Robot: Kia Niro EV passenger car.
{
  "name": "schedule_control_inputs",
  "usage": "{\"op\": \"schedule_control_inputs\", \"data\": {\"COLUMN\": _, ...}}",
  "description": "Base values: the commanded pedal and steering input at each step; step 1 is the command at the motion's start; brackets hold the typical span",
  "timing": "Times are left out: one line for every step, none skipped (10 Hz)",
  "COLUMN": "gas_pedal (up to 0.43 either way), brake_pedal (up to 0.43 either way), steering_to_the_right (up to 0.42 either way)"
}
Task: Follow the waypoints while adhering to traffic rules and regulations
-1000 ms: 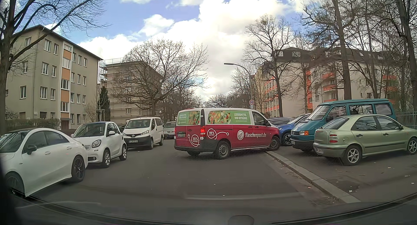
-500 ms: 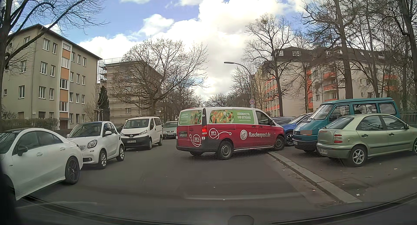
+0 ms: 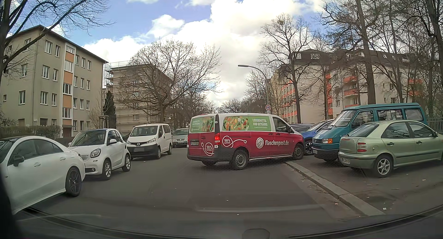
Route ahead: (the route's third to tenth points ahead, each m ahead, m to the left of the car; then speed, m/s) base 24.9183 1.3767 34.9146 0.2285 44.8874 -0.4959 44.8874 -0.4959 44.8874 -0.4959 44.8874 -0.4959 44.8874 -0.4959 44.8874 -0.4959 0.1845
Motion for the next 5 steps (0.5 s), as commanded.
{"op": "schedule_control_inputs", "data": {"gas_pedal": 0.0, "brake_pedal": 0.28, "steering_to_the_right": -0.003}}
{"op": "schedule_control_inputs", "data": {"gas_pedal": 0.0, "brake_pedal": 0.287, "steering_to_the_right": -0.003}}
{"op": "schedule_control_inputs", "data": {"gas_pedal": 0.0, "brake_pedal": 0.287, "steering_to_the_right": -0.003}}
{"op": "schedule_control_inputs", "data": {"gas_pedal": 0.0, "brake_pedal": 0.293, "steering_to_the_right": -0.003}}
{"op": "schedule_control_inputs", "data": {"gas_pedal": 0.0, "brake_pedal": 0.299, "steering_to_the_right": -0.004}}
